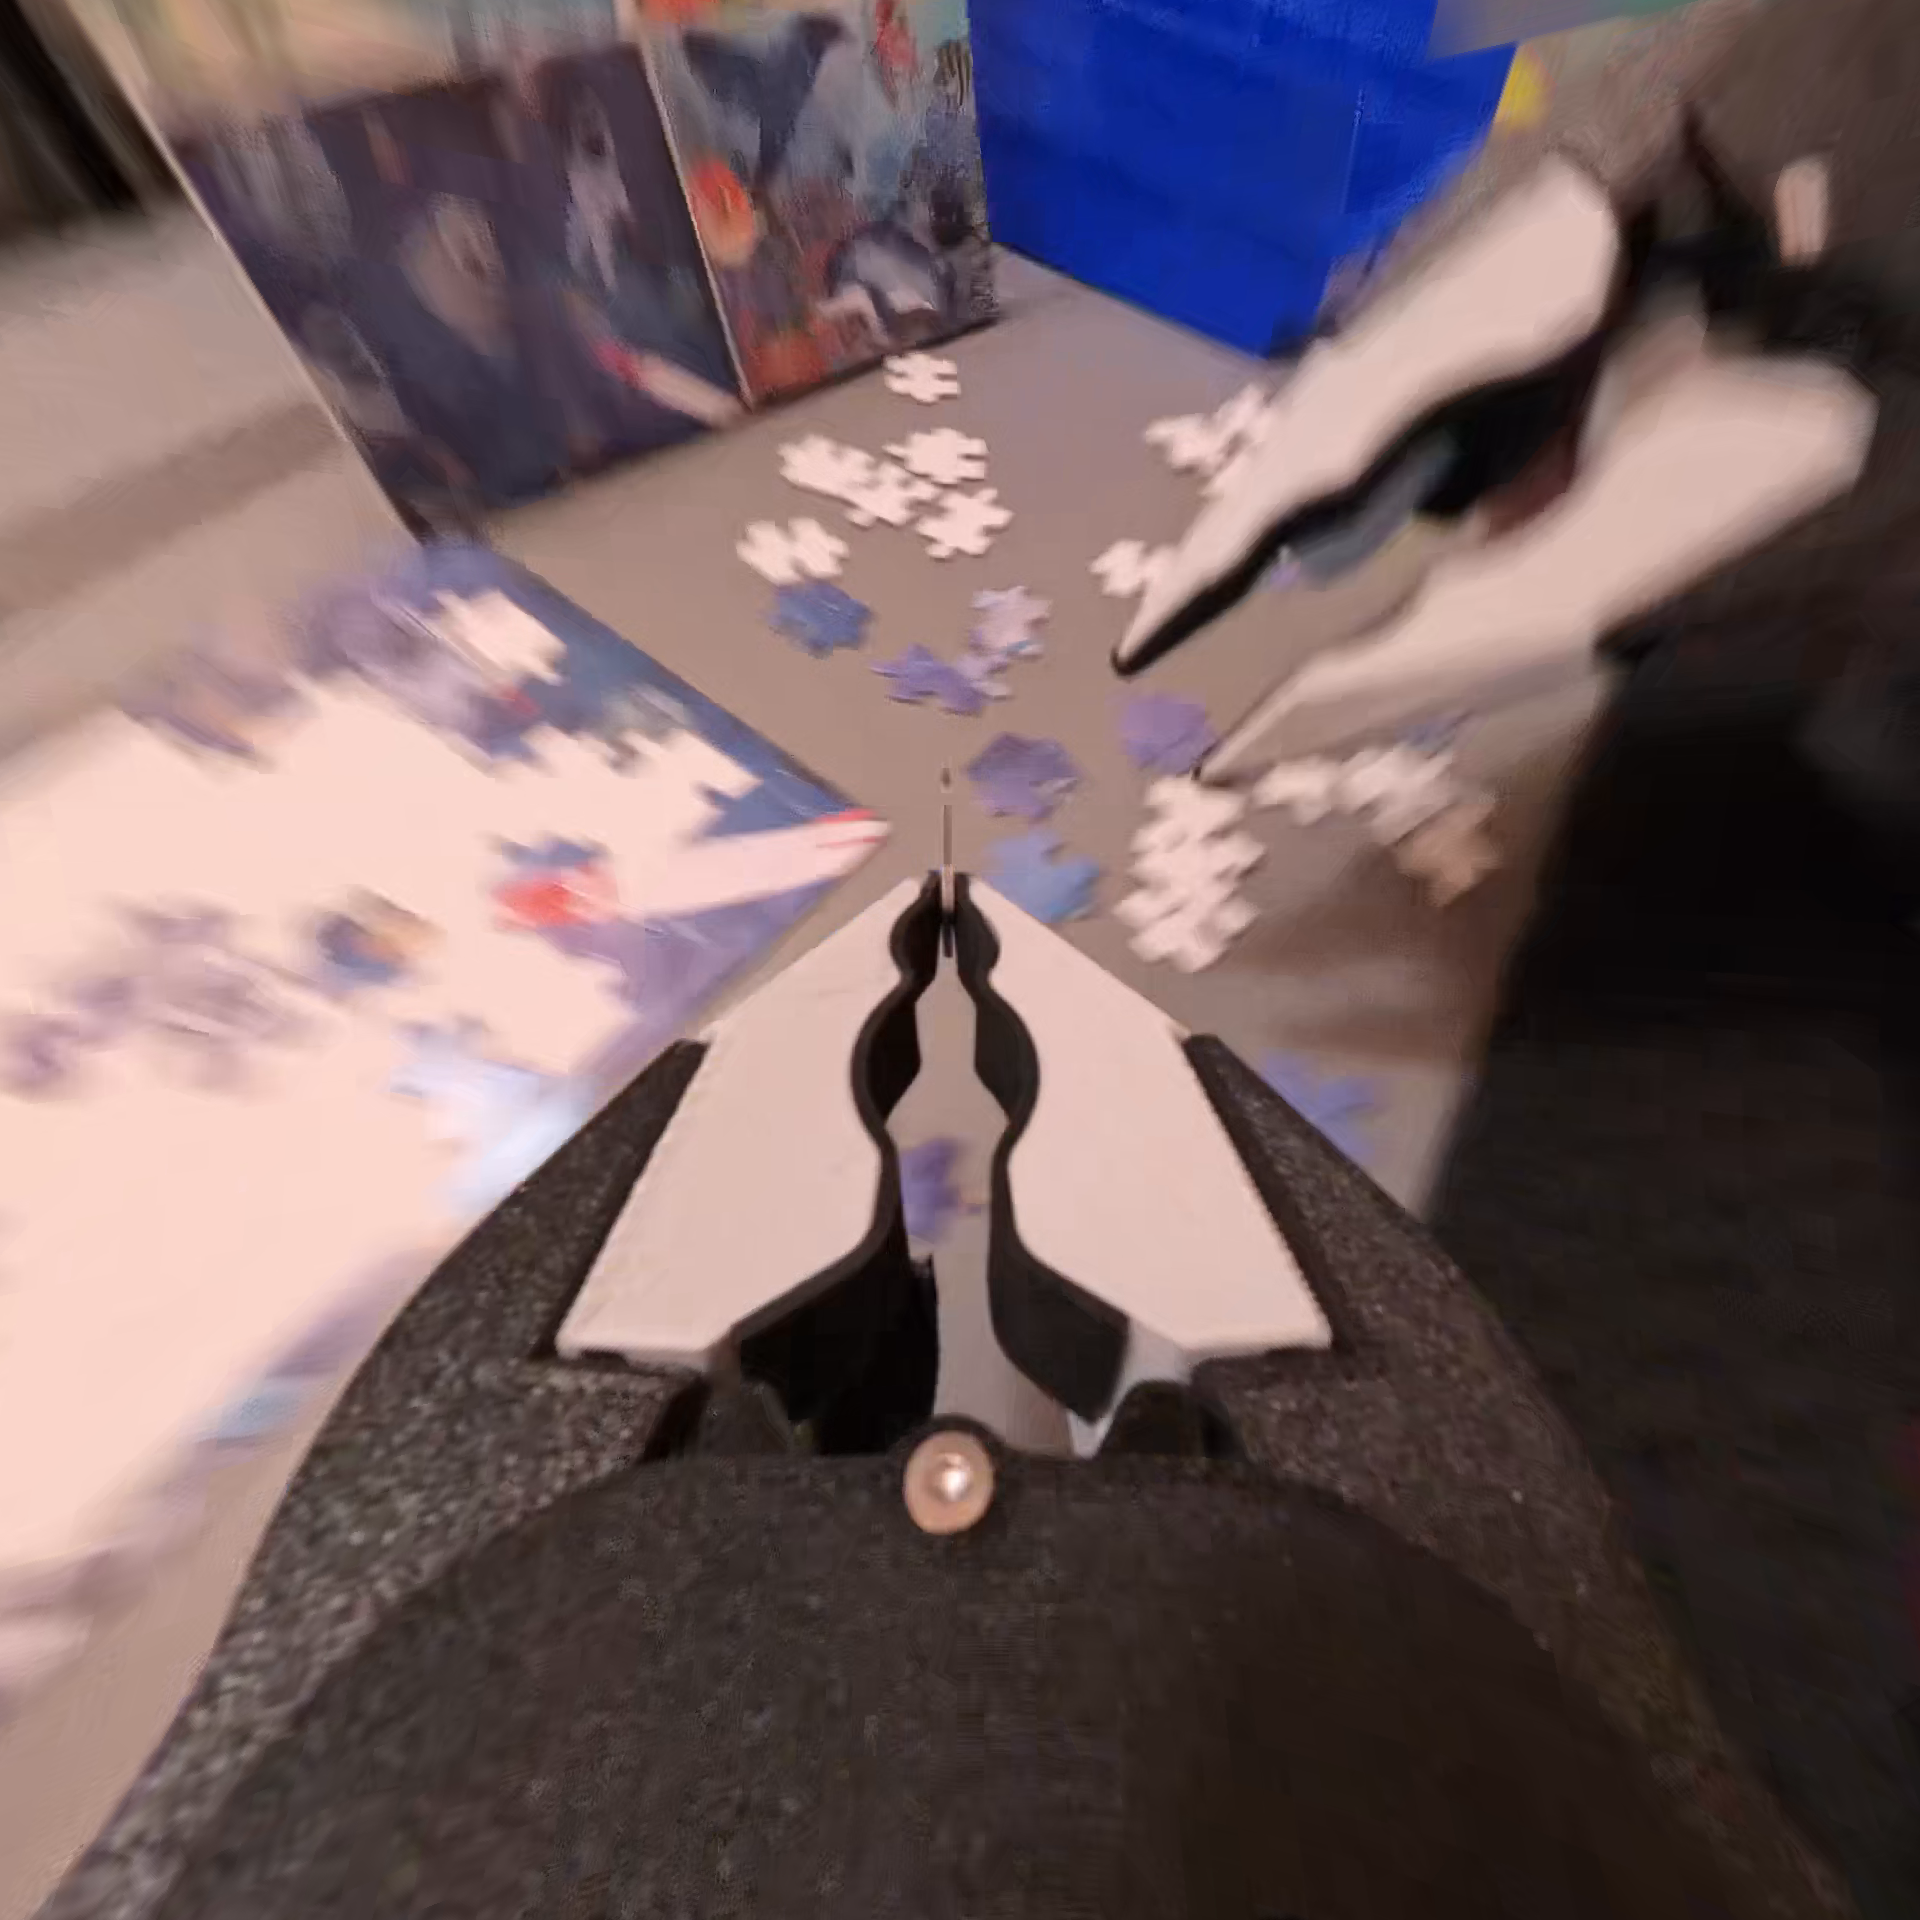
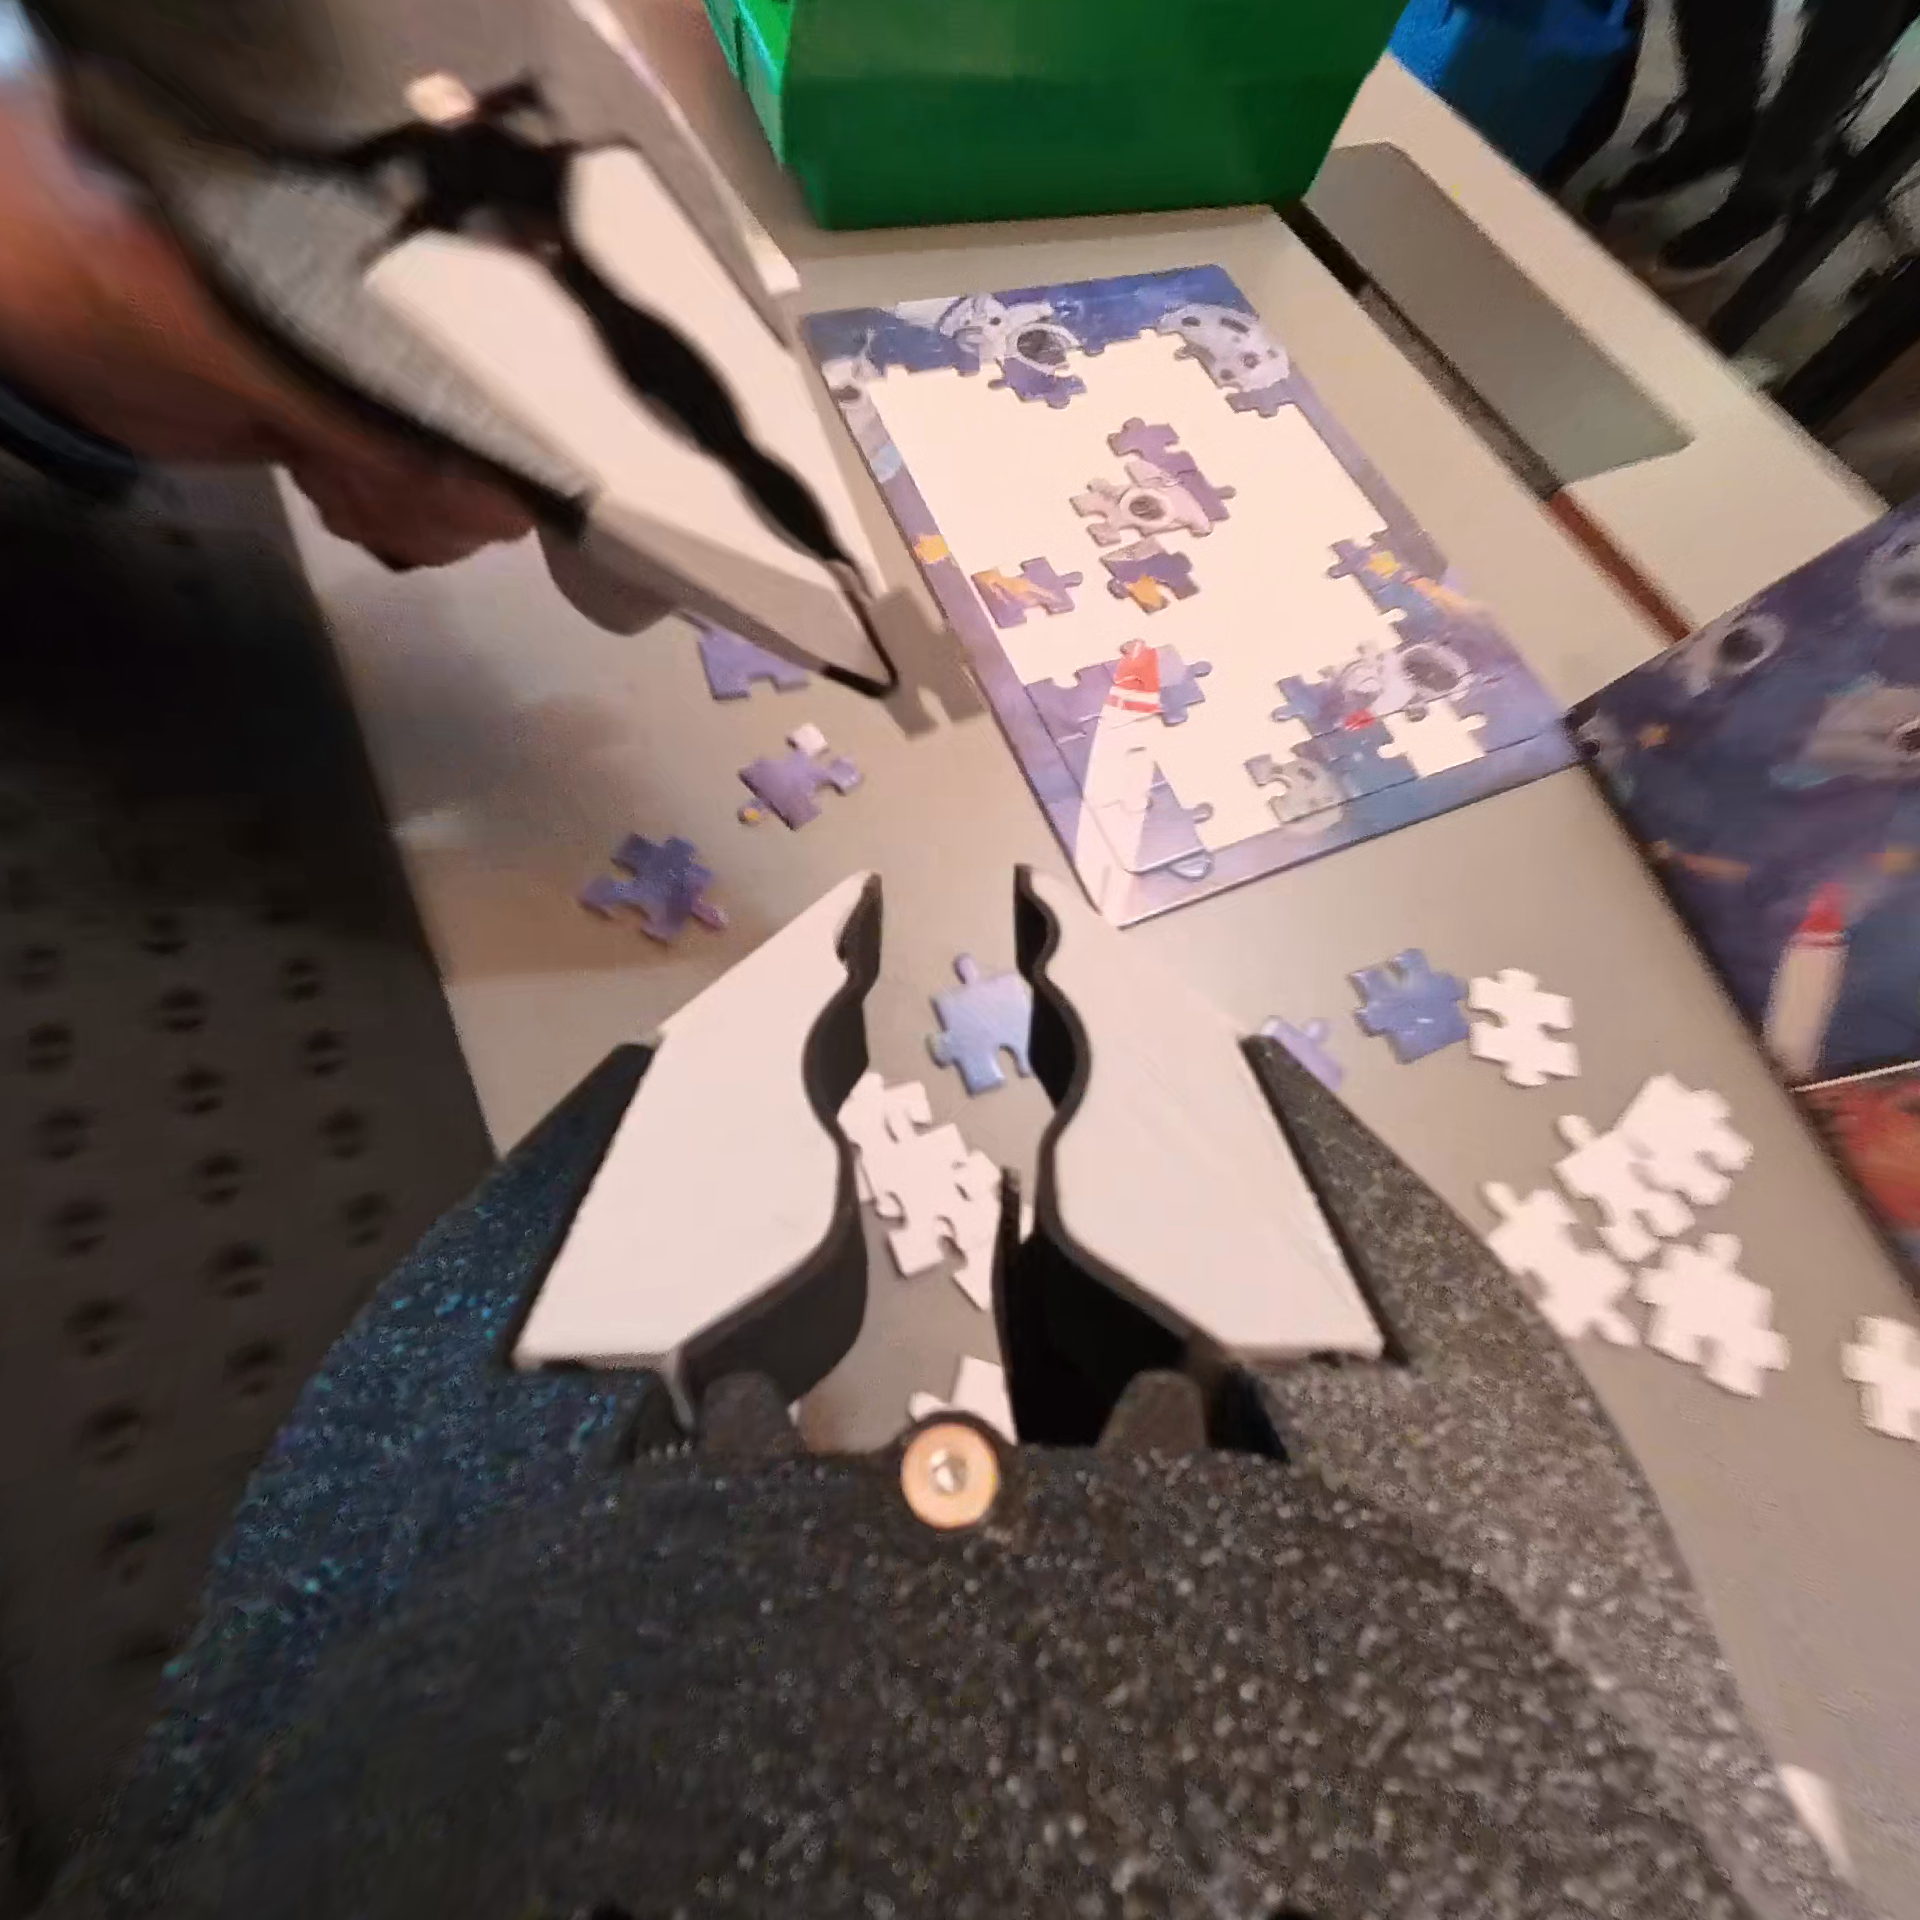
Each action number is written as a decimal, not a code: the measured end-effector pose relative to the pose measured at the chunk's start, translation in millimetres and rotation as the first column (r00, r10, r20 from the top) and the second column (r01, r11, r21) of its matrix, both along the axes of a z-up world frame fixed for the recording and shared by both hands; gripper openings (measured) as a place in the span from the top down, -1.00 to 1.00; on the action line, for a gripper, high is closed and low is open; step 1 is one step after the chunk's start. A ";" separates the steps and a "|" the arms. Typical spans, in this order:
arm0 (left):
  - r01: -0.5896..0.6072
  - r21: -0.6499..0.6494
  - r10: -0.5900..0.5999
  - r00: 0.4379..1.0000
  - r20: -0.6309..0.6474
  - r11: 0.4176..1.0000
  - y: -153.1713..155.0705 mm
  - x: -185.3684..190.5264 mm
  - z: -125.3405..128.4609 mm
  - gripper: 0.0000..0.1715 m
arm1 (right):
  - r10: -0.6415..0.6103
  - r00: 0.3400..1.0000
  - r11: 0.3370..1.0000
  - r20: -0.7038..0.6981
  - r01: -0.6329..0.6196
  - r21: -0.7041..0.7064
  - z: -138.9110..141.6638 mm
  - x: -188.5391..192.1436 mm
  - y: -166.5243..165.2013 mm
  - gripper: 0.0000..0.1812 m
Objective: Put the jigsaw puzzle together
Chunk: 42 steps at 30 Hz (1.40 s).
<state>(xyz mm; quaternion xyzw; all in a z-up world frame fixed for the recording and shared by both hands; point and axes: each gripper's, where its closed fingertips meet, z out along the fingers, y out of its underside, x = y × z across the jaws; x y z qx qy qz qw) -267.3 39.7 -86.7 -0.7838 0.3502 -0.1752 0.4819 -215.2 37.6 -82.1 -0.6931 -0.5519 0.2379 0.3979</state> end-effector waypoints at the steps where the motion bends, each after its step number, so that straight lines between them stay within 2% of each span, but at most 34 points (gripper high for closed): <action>1: 0.036 0.182 -0.008 0.988 -0.153 0.983 0.4 -8.7 7.7 0.98 | -0.015 0.998 0.997 -0.060 0.010 -0.081 2.9 -3.2 1.1 0.72; 2: 0.081 0.342 0.017 0.961 -0.276 0.936 0.9 -15.7 17.5 0.98 | -0.006 0.988 0.982 -0.152 -0.023 -0.188 10.3 -10.1 -2.9 0.70; 3: 0.136 0.466 0.048 0.931 -0.363 0.874 -0.4 -18.9 27.0 0.98 | 0.020 0.962 0.944 -0.273 -0.108 -0.312 22.1 -19.1 -11.9 0.71; 4: 0.192 0.556 0.079 0.901 -0.427 0.809 -2.7 -20.1 34.9 0.98 | 0.030 0.921 0.880 -0.389 -0.208 -0.427 35.0 -26.3 -19.9 0.67; 5: 0.241 0.618 0.115 0.871 -0.478 0.748 -4.7 -21.1 40.5 0.98 | 0.016 0.881 0.811 -0.474 -0.288 -0.508 45.1 -31.4 -23.3 0.53; 7: 0.338 0.674 0.162 0.810 -0.564 0.657 -9.2 -19.7 45.2 0.98 | -0.030 0.842 0.730 -0.539 -0.350 -0.587 51.7 -39.1 -19.3 0.48; 9: 0.406 0.698 0.184 0.774 -0.606 0.590 -13.7 -15.4 48.8 0.98 | -0.041 0.850 0.713 -0.526 -0.344 -0.611 47.8 -46.1 -12.9 0.44; 12: 0.445 0.724 0.193 0.767 -0.612 0.528 -18.7 -9.6 56.1 0.99 | -0.003 0.846 0.694 -0.533 -0.382 -0.611 51.6 -54.3 -15.3 0.43; 18: 0.397 0.721 0.175 0.798 -0.577 0.568 -14.9 -13.3 50.8 0.98 | 0.156 0.843 0.723 -0.515 -0.453 -0.521 55.7 -58.3 -40.8 0.58; 21: 0.370 0.716 0.175 0.808 -0.562 0.592 -14.5 -15.1 48.4 0.99 | 0.155 0.857 0.747 -0.491 -0.427 -0.509 51.4 -59.8 -42.7 0.58; 23: 0.374 0.719 0.176 0.807 -0.563 0.587 -15.6 -14.3 47.9 0.99 | 0.143 0.872 0.768 -0.467 -0.396 -0.504 46.7 -58.4 -38.1 0.57; 25: 0.382 0.722 0.182 0.801 -0.570 0.577 -16.3 -14.3 48.0 0.99 | 0.113 0.888 0.815 -0.446 -0.339 -0.469 44.4 -57.1 -27.2 0.51; 27: 0.392 0.719 0.174 0.800 -0.575 0.573 -17.4 -13.6 47.6 0.99 | 0.117 0.896 0.845 -0.429 -0.317 -0.431 44.9 -59.1 -24.0 0.33; 30: 0.403 0.721 0.167 0.799 -0.577 0.564 -18.6 -11.9 48.8 0.99 | 0.182 0.900 0.854 -0.396 -0.344 -0.391 44.2 -63.2 -33.0 0.48; 34: 0.410 0.718 0.158 0.800 -0.579 0.562 -20.4 -9.4 48.1 0.99 | 0.192 0.908 0.871 -0.373 -0.333 -0.362 41.3 -62.1 -31.9 0.69; 37: 0.393 0.719 0.173 0.800 -0.575 0.572 -19.7 -8.2 44.7 0.98 | 0.188 0.909 0.860 -0.372 -0.336 -0.385 38.3 -60.4 -32.0 0.69; 40: 0.327 0.718 0.190 0.822 -0.536 0.614 -16.6 -10.6 42.8 0.94 | 0.190 0.913 0.862 -0.360 -0.331 -0.384 35.6 -58.5 -30.4 0.69; 42: 0.276 0.702 0.188 0.841 -0.507 0.656 -12.9 -16.6 41.5 0.76 | 0.170 0.919 0.876 -0.356 -0.306 -0.372 35.1 -54.1 -22.5 0.69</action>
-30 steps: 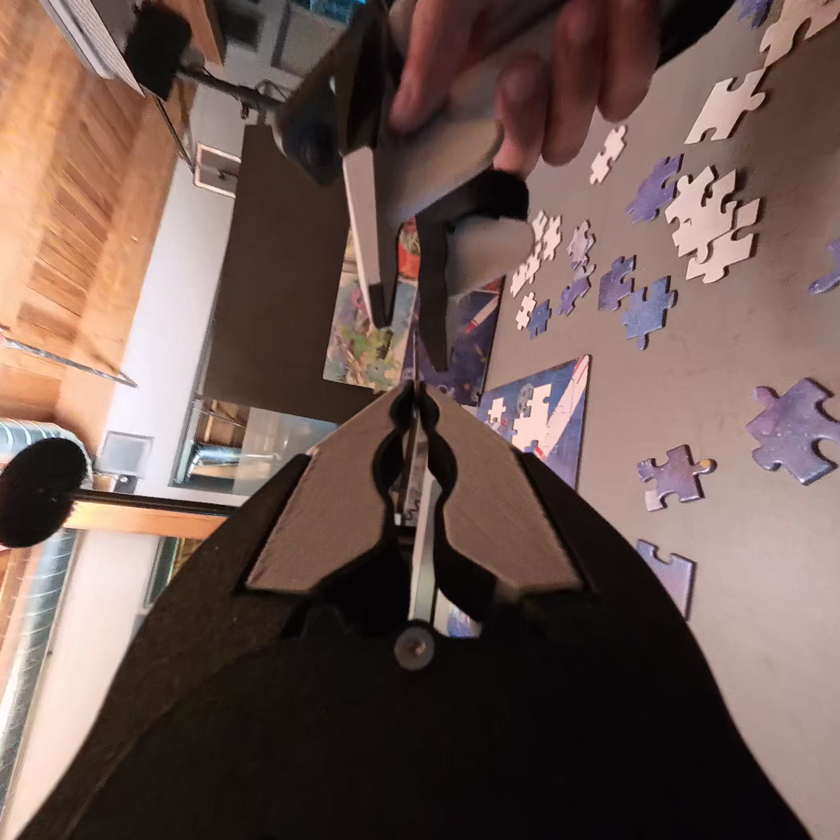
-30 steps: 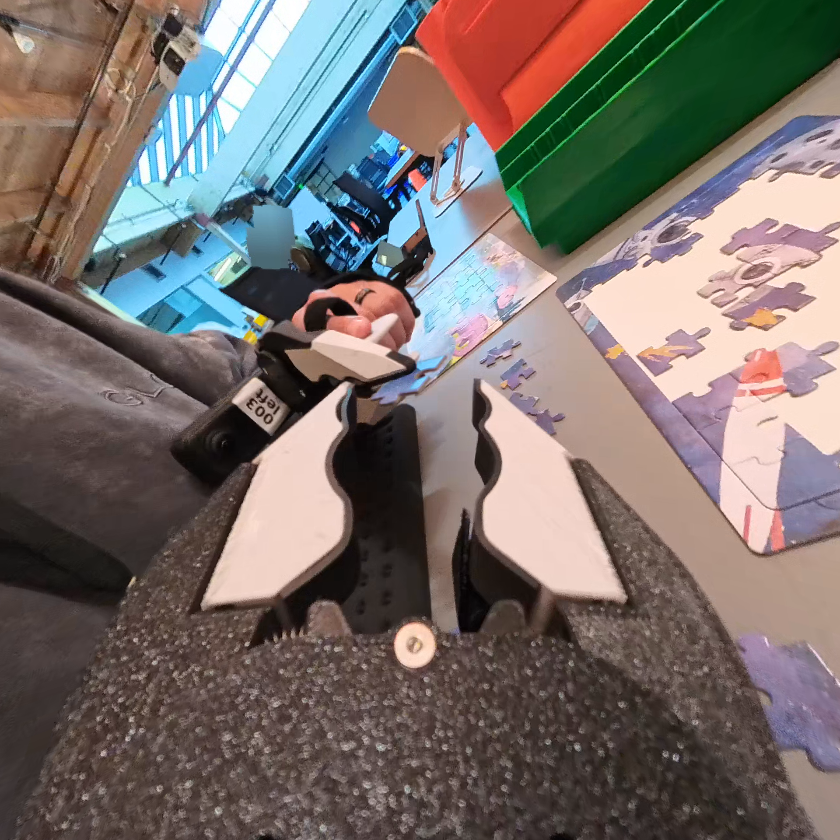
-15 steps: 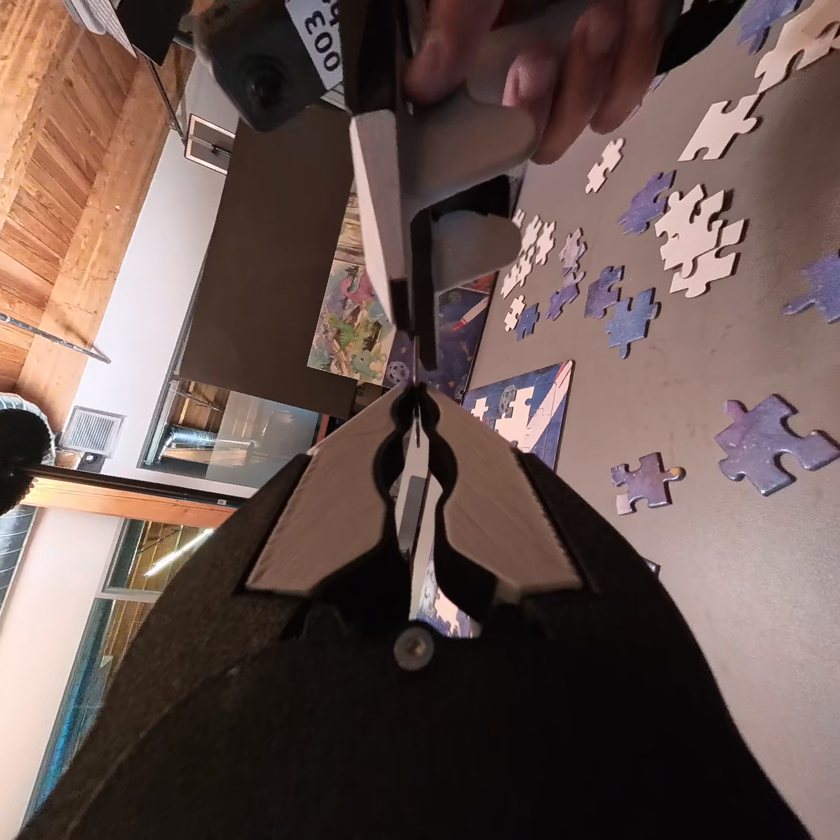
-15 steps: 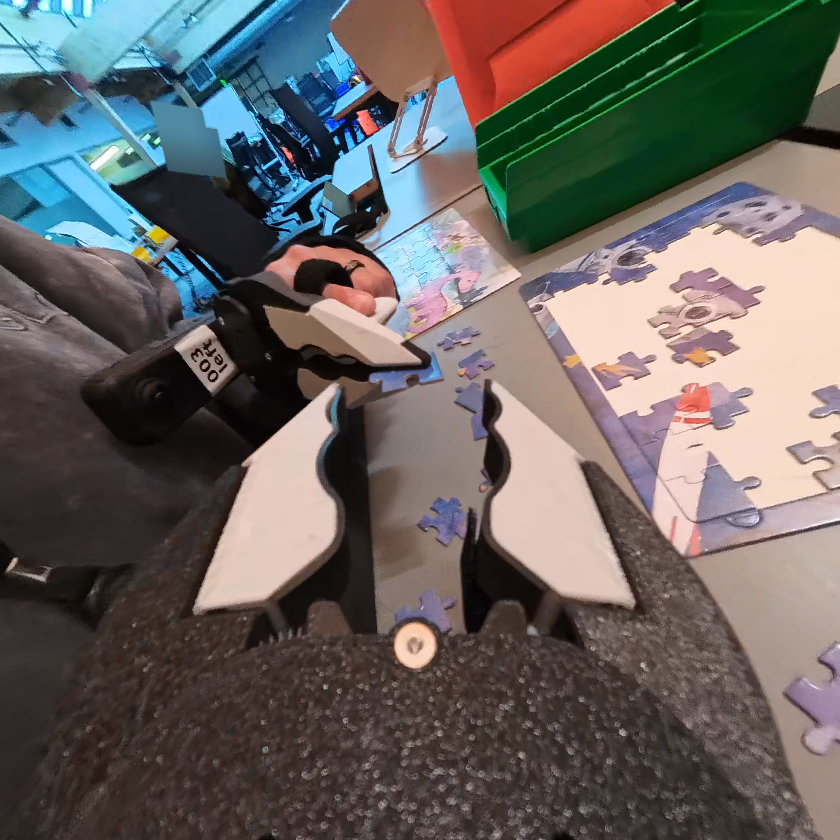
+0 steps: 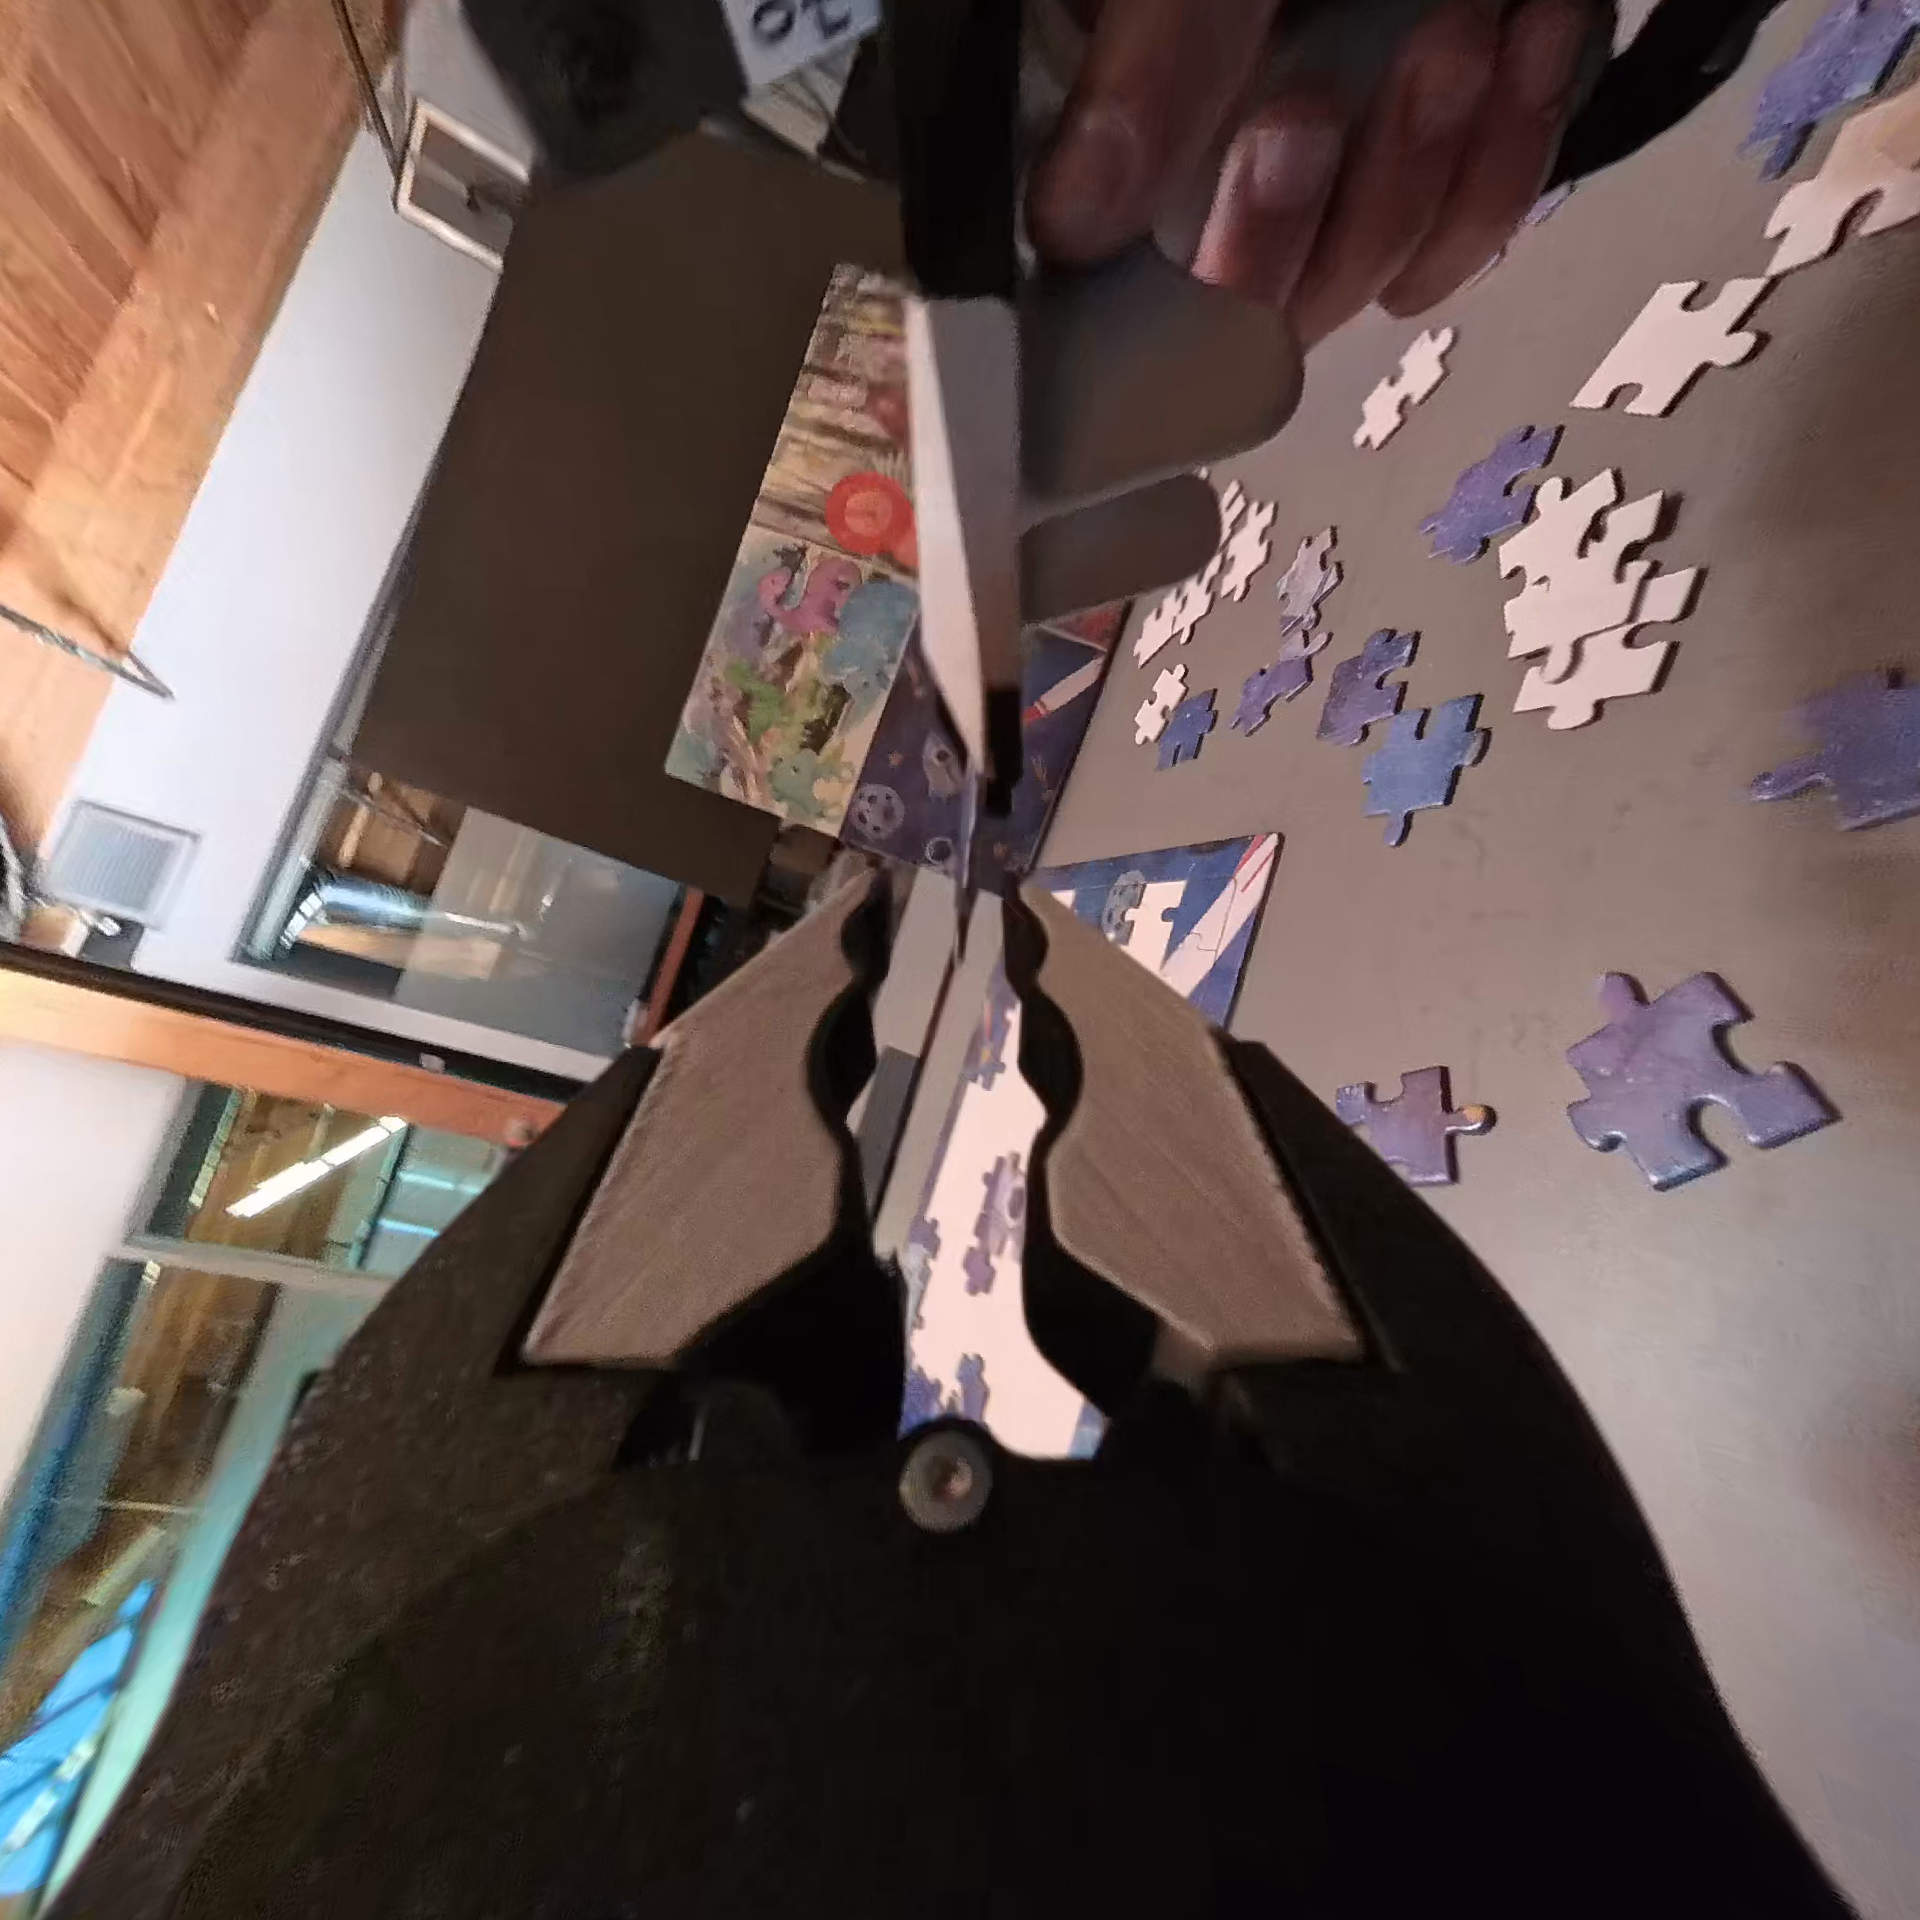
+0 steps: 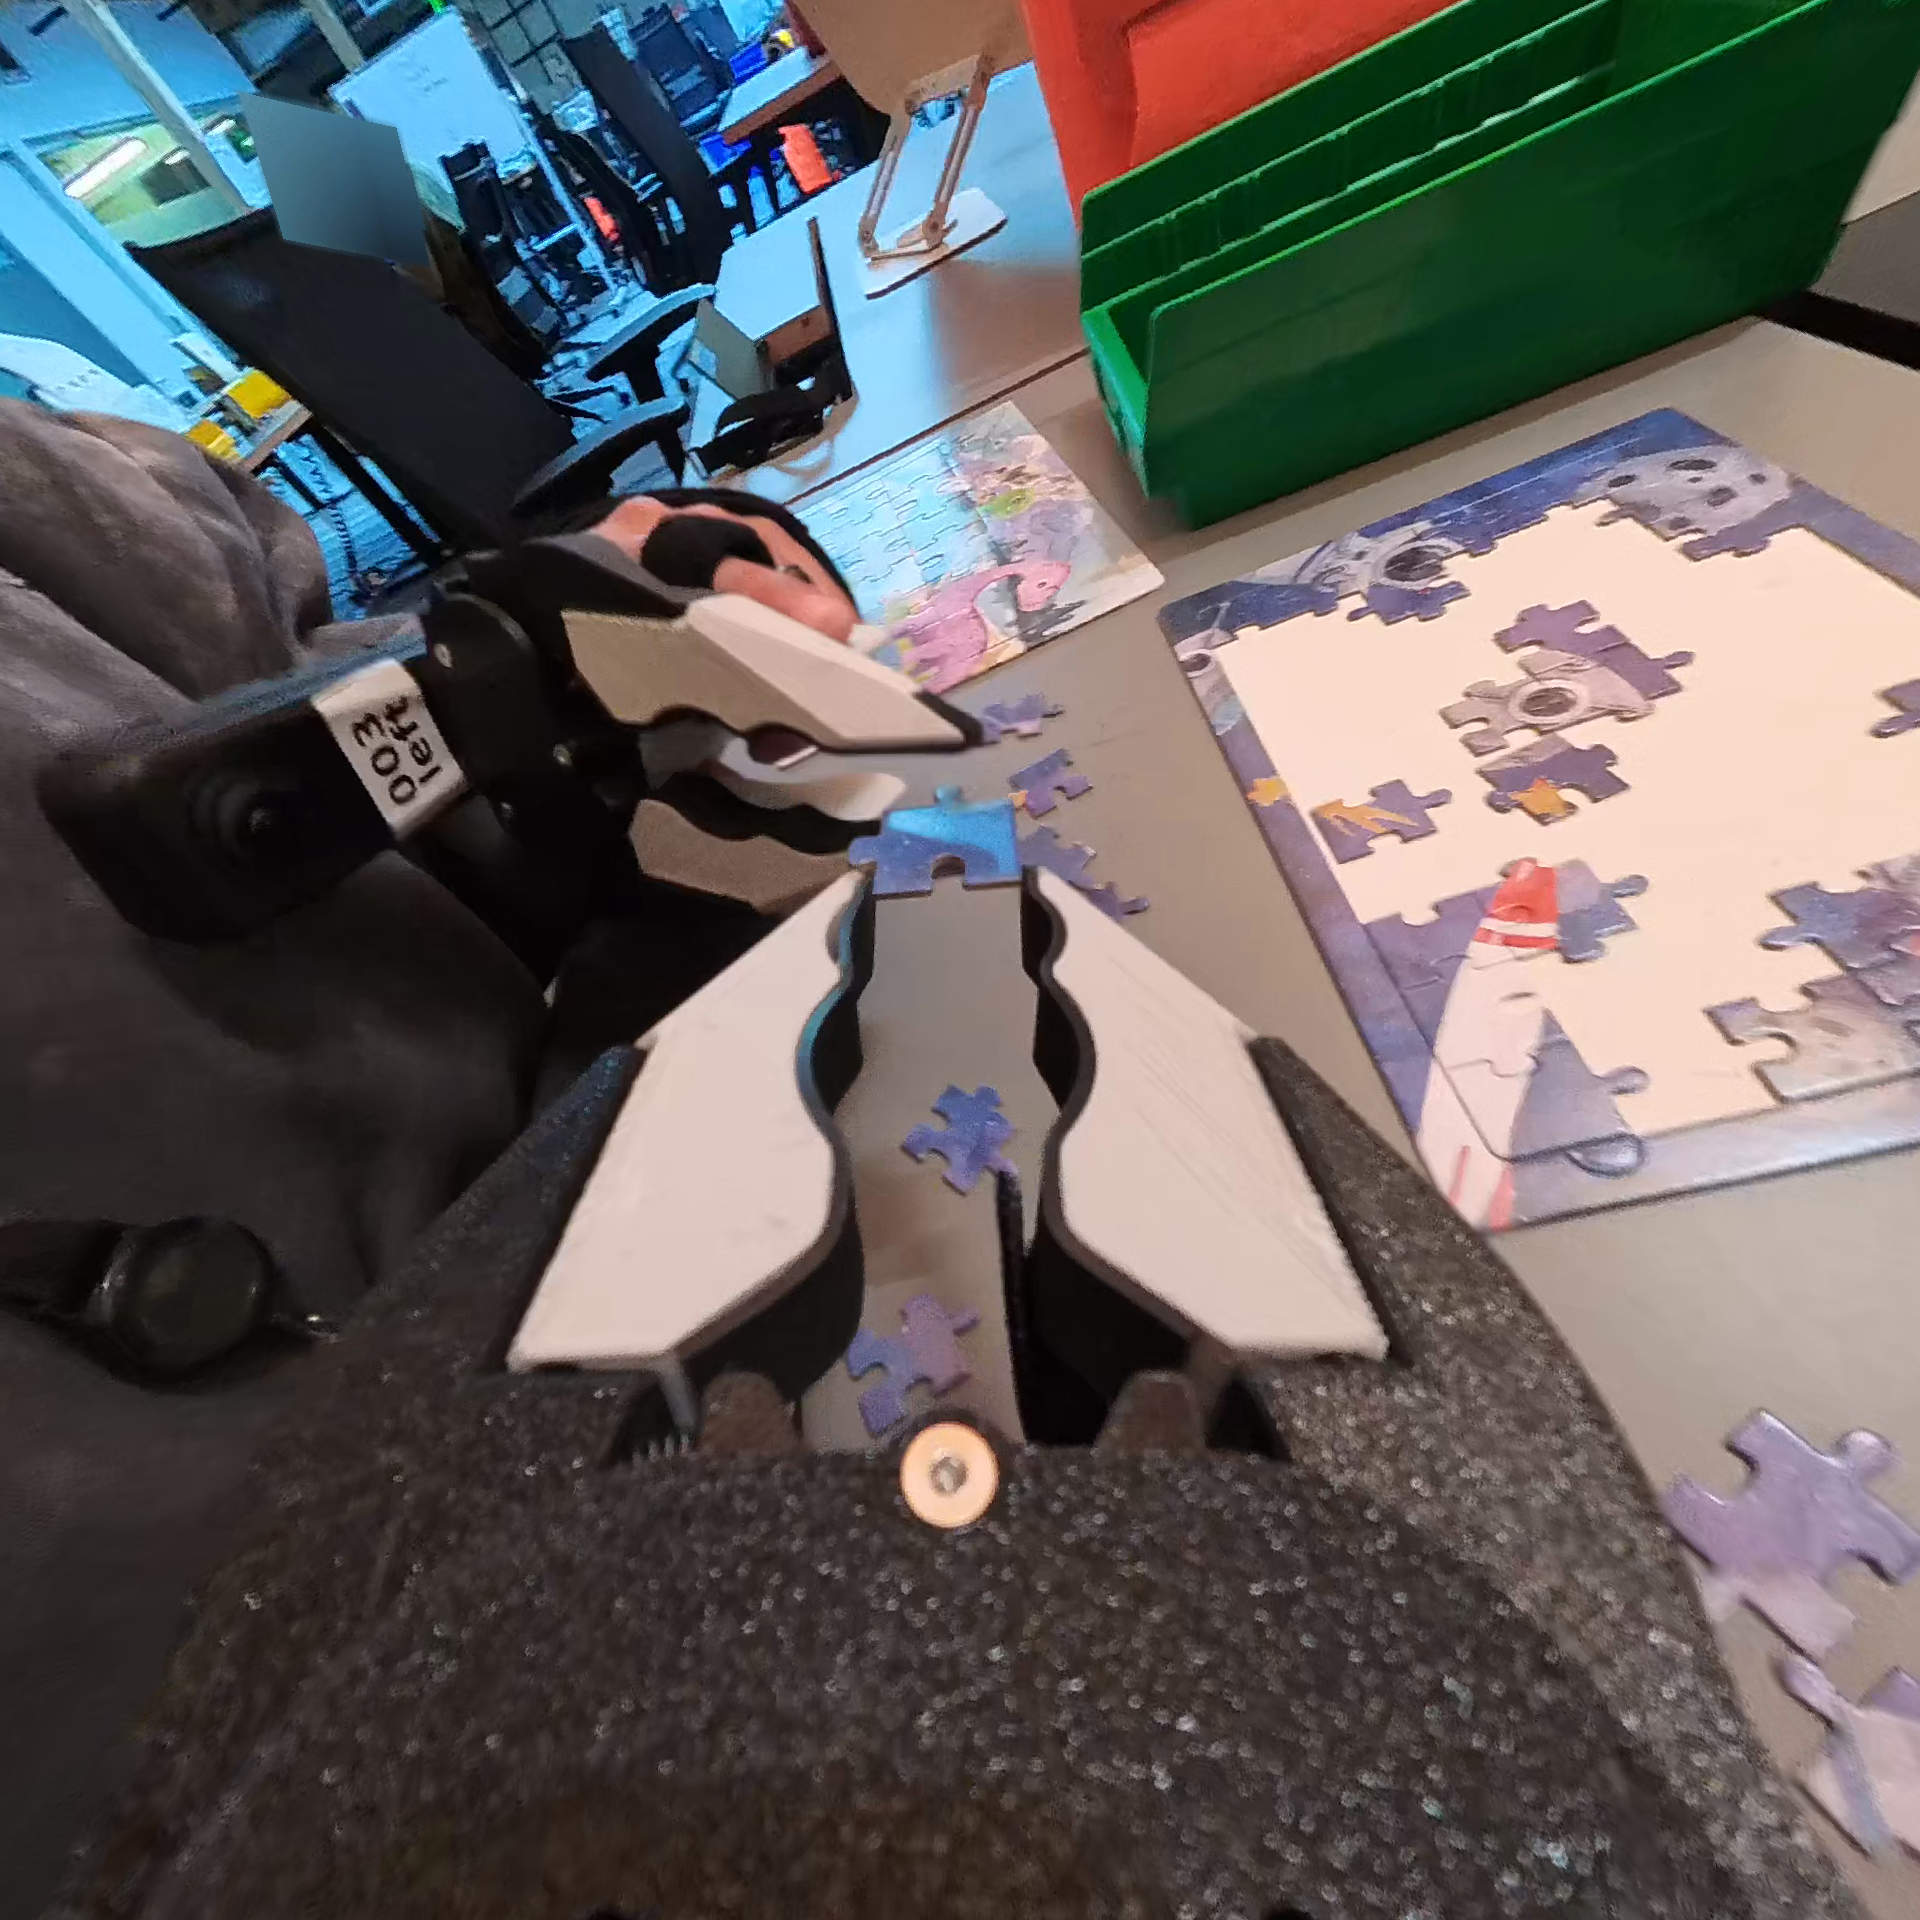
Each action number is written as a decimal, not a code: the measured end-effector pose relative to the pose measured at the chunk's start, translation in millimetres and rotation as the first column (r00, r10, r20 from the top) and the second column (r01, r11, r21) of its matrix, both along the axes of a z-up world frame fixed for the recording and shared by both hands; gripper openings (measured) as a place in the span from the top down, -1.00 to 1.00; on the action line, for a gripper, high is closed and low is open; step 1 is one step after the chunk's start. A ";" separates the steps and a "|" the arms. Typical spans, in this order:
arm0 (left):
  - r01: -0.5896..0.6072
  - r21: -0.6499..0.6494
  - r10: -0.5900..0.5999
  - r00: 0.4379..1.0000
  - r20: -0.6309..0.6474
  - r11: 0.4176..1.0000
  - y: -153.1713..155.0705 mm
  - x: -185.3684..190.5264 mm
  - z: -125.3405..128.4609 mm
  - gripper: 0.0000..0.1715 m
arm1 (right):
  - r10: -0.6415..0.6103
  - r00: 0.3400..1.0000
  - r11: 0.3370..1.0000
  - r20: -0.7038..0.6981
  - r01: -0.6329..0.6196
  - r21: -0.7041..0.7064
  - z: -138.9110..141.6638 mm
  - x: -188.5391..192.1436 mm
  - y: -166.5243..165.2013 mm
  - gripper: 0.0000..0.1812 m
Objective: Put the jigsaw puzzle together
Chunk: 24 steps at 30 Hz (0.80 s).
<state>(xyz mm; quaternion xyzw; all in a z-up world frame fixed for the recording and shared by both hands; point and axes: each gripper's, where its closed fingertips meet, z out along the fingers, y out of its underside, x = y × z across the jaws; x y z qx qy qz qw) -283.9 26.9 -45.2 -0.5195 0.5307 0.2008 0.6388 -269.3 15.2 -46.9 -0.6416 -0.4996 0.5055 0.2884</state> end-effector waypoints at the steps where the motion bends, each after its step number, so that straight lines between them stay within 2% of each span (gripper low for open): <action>1: -0.014 -0.029 0.015 1.000 0.026 0.999 2.3 -4.3 -0.9 0.75 | -0.024 1.000 1.000 0.008 0.024 0.012 -1.3 3.6 6.6 0.69; 3: -0.048 -0.119 0.059 0.994 0.090 0.992 8.5 -14.4 -6.0 0.73 | -0.097 0.995 0.993 0.038 0.095 0.070 -7.4 12.9 24.8 0.69; 5: -0.081 -0.287 0.140 0.972 0.191 0.955 15.9 -23.0 -14.7 0.76 | -0.165 0.985 0.976 0.053 0.155 0.154 -13.0 21.6 40.8 0.69; 7: -0.018 -0.494 0.222 0.906 0.359 0.870 17.7 -20.2 -18.8 0.77 | -0.181 0.983 0.967 0.041 0.170 0.190 -15.0 25.2 45.0 0.69; 8: 0.063 -0.599 0.273 0.849 0.452 0.798 16.3 -14.5 -20.2 0.77 | -0.172 0.985 0.967 0.019 0.165 0.194 -13.1 24.8 43.3 0.69; 10: 0.272 -0.717 0.405 0.674 0.618 0.641 15.9 -4.6 -15.5 0.77 | -0.182 0.983 0.960 -0.036 0.186 0.209 -6.6 23.3 43.0 0.69; 12: 0.501 -0.718 0.543 0.472 0.695 0.483 16.5 2.0 -10.5 0.77 | -0.191 0.978 0.951 -0.080 0.204 0.231 -1.3 21.6 41.8 0.69; 14: 0.721 -0.592 0.642 0.268 0.718 0.361 15.8 7.4 0.5 0.72 | -0.214 0.971 0.936 -0.108 0.236 0.262 2.1 20.3 42.5 0.69; 15: 0.800 -0.503 0.672 0.177 0.719 0.328 15.2 8.6 7.5 0.71 | -0.219 0.968 0.928 -0.119 0.244 0.280 3.4 19.4 41.5 0.69; 16: 0.848 -0.431 0.692 0.110 0.714 0.310 14.9 9.5 12.0 0.71 | -0.229 0.965 0.919 -0.125 0.257 0.300 4.0 18.8 41.4 0.69; 17: 0.871 -0.390 0.704 0.074 0.706 0.299 14.6 10.8 12.9 0.71 | -0.236 0.963 0.909 -0.130 0.266 0.321 4.4 18.1 41.1 0.69; 18: 0.878 -0.377 0.713 0.062 0.699 0.293 14.5 13.0 10.9 0.71 | -0.238 0.962 0.900 -0.132 0.270 0.342 4.4 17.1 40.1 0.69; 21: 0.876 -0.390 0.738 0.061 0.672 0.283 16.3 18.2 0.5 0.71 | -0.232 0.964 0.884 -0.132 0.266 0.384 4.4 14.6 37.5 0.69; 24: 0.888 -0.367 0.755 0.033 0.654 0.279 20.0 19.6 -0.8 0.76 | -0.224 0.966 0.881 -0.129 0.257 0.397 3.3 13.4 36.0 0.69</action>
